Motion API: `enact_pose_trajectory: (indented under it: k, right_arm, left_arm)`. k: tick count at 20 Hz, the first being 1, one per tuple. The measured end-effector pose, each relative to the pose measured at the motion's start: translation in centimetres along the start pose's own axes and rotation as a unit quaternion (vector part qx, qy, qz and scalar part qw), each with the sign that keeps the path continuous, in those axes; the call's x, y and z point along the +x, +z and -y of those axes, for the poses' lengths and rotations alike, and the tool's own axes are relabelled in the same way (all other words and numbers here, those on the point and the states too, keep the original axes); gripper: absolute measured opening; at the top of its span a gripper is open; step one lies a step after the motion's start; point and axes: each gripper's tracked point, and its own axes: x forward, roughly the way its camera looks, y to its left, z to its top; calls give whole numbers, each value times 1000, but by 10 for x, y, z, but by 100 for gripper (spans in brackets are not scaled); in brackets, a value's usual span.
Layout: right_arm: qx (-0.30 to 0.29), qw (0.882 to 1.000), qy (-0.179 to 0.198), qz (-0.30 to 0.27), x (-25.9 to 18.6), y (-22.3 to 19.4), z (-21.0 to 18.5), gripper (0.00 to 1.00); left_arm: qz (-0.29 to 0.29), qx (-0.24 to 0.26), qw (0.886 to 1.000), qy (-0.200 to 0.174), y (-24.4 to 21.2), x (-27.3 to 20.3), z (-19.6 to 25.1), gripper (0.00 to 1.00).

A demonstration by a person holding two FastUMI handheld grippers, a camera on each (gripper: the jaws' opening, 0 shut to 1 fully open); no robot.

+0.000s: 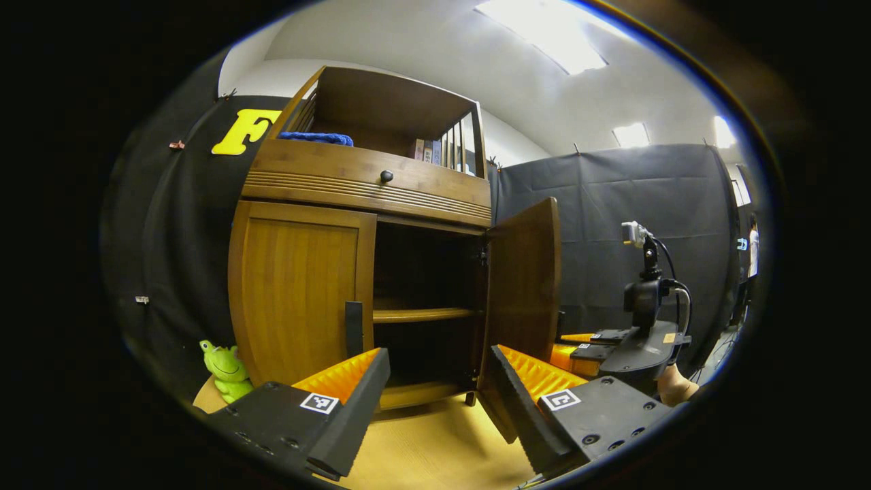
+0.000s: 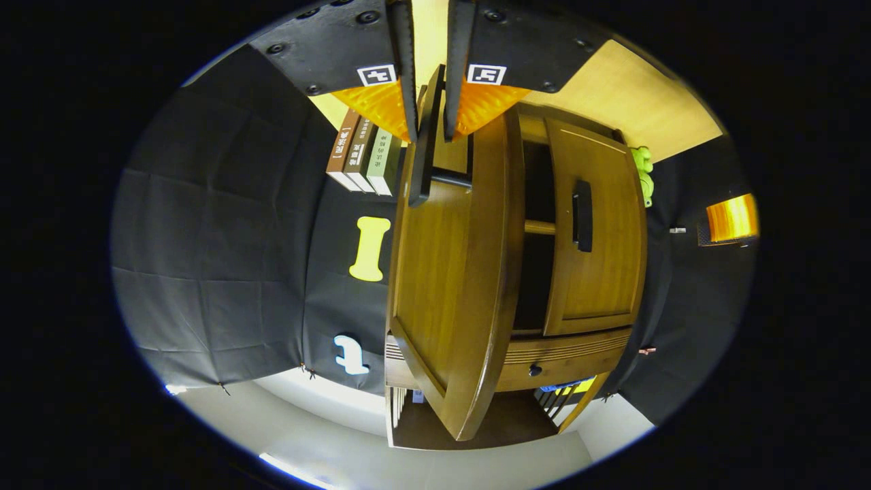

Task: Open the right door of the double-door shoe cabinet with the right hand, and open the left door with the left hand.

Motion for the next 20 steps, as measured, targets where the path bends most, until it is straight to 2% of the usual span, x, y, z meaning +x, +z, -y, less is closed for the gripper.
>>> enact_pose_trajectory:
  k: [5, 7, 8, 10, 11, 14, 17, 18, 20]
  right_arm:
    - [-7, 1000, -8, -6, -10, -6, 14, 17]
    - [-12, 1000, -20, -6, -16, -4, 20, 19]
    - [-12, 1000, -24, -4, -17, -3, 25, 17]
    - [-10, 999, -32, -1, -22, -2, 32, 18]
    - [-9, 999, -37, -1, -23, -2, 36, 18]
    - [-6, 999, -53, 0, -28, 0, 47, 18]
    - [-7, 998, -68, 2, -32, 2, 55, 18]
    - [-7, 997, -72, 1, -34, 1, 57, 18]
    - [-7, 997, -78, 2, -38, 1, 60, 18]
  left_arm:
    - [-8, -2, 1000, -3, -10, 10, 5, 96]
    - [-13, -7, 1000, -7, -14, 16, 8, 96]
    - [-16, -7, 1000, -8, -15, 18, 9, 93]
    - [-16, -4, 1000, -2, -15, 18, 9, 92]
    - [-15, 0, 1000, 2, -15, 17, 8, 88]
    - [-12, -1, 1000, 1, -14, 14, 11, 95]
    - [-3, 1, 1000, 11, -9, 6, 6, 95]
    - [0, 1, 1000, 12, -7, 4, 6, 92]
    - [4, -2, 1000, 11, -6, -1, 7, 95]
